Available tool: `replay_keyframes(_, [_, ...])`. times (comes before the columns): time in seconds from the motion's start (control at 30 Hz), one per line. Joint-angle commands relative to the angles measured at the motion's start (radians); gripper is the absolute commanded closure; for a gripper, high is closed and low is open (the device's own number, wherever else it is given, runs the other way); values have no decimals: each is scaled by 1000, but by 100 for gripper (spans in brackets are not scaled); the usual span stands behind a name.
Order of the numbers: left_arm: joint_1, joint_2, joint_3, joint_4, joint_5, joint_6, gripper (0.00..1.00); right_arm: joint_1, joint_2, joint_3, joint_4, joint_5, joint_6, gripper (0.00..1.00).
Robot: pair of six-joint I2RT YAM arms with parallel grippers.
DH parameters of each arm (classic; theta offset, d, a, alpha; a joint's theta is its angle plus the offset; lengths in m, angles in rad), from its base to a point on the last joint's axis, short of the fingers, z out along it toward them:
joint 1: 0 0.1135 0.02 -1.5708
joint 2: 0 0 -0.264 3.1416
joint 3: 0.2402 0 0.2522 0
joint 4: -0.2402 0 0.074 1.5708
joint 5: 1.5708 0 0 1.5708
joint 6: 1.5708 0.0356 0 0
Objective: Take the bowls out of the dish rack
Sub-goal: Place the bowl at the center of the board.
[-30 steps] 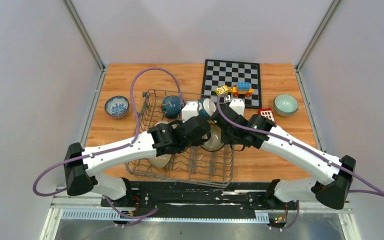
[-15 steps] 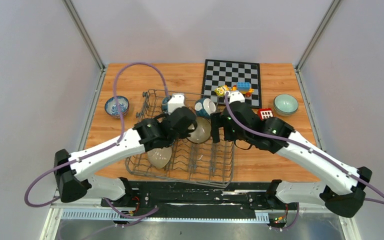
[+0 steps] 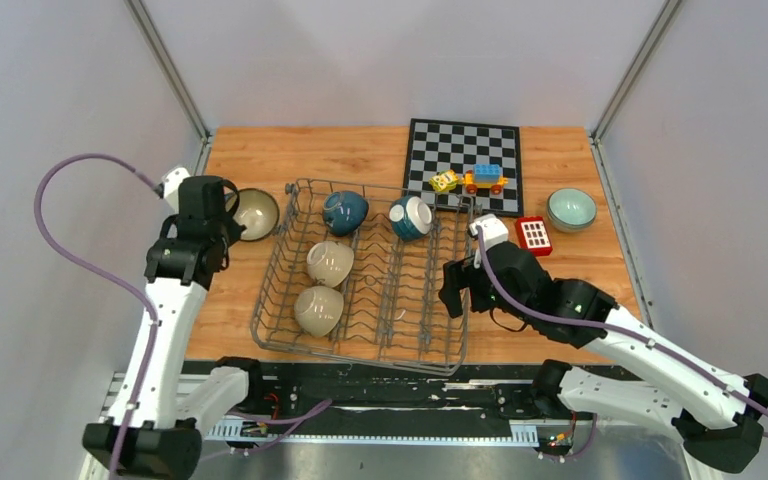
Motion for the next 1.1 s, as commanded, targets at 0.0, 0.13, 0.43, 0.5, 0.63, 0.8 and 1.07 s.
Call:
replay_keyframes(0.0, [242,4,-99,52,172,-38,100,0,-22,-43,87,-78,-5,9])
replay_keyframes(0.13, [390,-6,-178,83,163,-106,100,2,-32,-68,106,-139,1,10])
replay_keyframes(0.43, [600,41,-376,205,169,-202,100,2,-102,-113,108,-145,-12,11])
replay_keyframes(0.5, [611,71,-405,245,184,-204,100,2,-121,-124,110,-140,-14,11])
replay_keyframes(0.63, [621,107,-451,354,220,-179,100,2,-145,-137,111,-133,-15,11])
replay_keyframes(0.8, [624,142,-483,452,237,-153,100,2,-157,-148,111,-118,-15,11])
replay_keyframes(1.07, [631,208,-503,499,229,-134,100,2,-132,-155,117,-110,-17,11])
